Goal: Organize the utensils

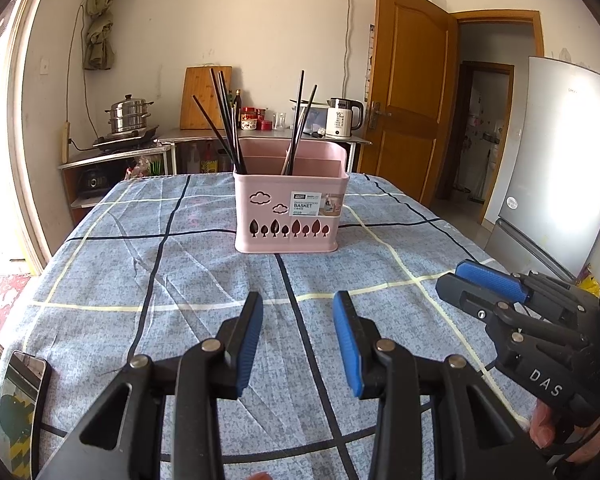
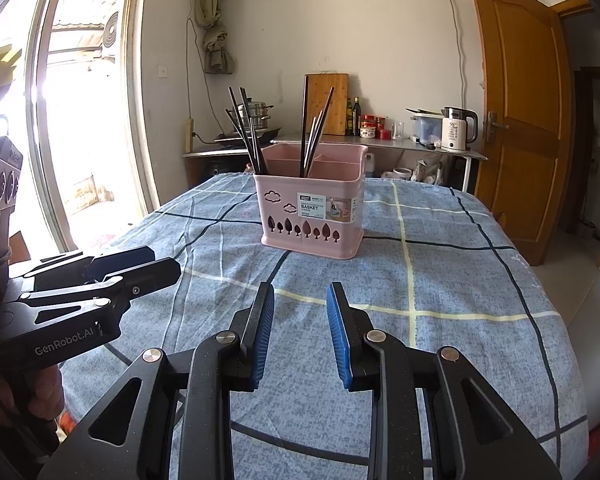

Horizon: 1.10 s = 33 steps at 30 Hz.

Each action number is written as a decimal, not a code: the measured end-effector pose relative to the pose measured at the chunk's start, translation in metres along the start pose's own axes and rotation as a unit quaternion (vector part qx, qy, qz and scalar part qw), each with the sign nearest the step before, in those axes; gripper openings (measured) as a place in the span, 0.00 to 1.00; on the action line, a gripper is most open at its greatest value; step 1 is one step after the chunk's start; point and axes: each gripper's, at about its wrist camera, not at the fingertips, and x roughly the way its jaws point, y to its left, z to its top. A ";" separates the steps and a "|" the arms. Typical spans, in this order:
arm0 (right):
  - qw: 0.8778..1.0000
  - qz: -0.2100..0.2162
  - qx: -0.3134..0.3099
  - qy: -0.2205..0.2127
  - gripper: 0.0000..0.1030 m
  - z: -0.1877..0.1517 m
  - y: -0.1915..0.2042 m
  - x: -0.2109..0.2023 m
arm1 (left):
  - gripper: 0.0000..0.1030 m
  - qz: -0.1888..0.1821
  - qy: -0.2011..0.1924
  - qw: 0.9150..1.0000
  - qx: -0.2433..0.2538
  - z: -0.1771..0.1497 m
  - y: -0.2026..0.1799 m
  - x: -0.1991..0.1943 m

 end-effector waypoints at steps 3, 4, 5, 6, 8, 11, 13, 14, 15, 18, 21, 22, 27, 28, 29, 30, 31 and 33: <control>1.000 0.001 0.001 0.001 0.27 0.000 0.000 0.000 | 0.37 -0.001 0.000 1.000 0.000 0.000 0.000 0.000; 1.000 0.000 0.000 0.001 0.27 0.000 0.000 -0.001 | 0.37 0.000 0.000 1.000 0.000 -0.001 0.000 0.000; 1.000 0.000 0.000 0.001 0.27 0.000 0.000 0.000 | 0.37 0.001 0.001 1.000 0.000 -0.001 -0.001 0.000; 1.000 0.001 0.001 0.001 0.27 0.000 0.000 -0.001 | 0.37 0.000 0.001 1.000 0.000 -0.001 0.000 0.000; 1.000 0.001 0.001 0.001 0.27 0.000 0.000 0.000 | 0.37 0.002 0.000 1.000 0.002 -0.001 -0.001 0.000; 1.000 0.001 0.001 0.001 0.27 0.000 0.000 0.000 | 0.37 0.001 0.002 1.000 0.001 -0.002 -0.001 0.000; 1.000 0.001 0.000 0.001 0.27 0.000 0.000 0.000 | 0.37 0.000 0.002 1.000 0.000 -0.002 -0.001 0.000; 1.000 0.001 0.000 0.001 0.27 0.000 0.000 0.000 | 0.37 0.002 0.002 1.000 0.000 -0.002 -0.001 0.001; 1.000 0.000 0.000 0.001 0.27 0.000 0.000 0.000 | 0.37 0.003 0.002 1.000 0.001 -0.002 -0.001 0.000; 1.000 0.001 0.000 0.001 0.27 0.000 -0.001 0.000 | 0.37 0.001 0.001 1.000 0.002 -0.003 -0.002 0.000; 1.000 0.000 0.000 0.002 0.27 0.000 -0.001 0.000 | 0.37 0.005 -0.002 1.000 0.006 -0.003 -0.003 0.000; 1.000 0.000 -0.001 0.002 0.27 0.000 -0.001 0.000 | 0.37 0.001 -0.002 1.000 0.005 -0.003 -0.003 -0.001; 1.000 -0.001 -0.001 0.003 0.27 0.000 -0.002 0.000 | 0.37 0.005 0.000 1.000 0.004 -0.004 -0.003 0.001; 1.000 -0.001 -0.001 0.003 0.27 -0.001 -0.002 0.000 | 0.37 0.005 0.001 1.000 0.001 -0.004 -0.003 0.001; 1.000 -0.002 0.000 0.003 0.27 -0.001 -0.002 0.000 | 0.37 0.007 0.001 1.000 0.001 -0.005 -0.002 0.002; 1.000 -0.002 0.000 0.003 0.27 -0.001 -0.003 0.001 | 0.37 0.010 -0.001 1.000 0.002 -0.005 -0.003 0.001; 1.000 -0.002 0.000 0.003 0.27 -0.001 -0.004 0.001 | 0.37 0.012 -0.001 1.000 0.001 -0.005 -0.002 0.001; 1.000 -0.003 0.000 0.003 0.27 0.000 -0.003 0.001 | 0.37 0.011 -0.002 1.000 -0.004 -0.005 -0.001 0.001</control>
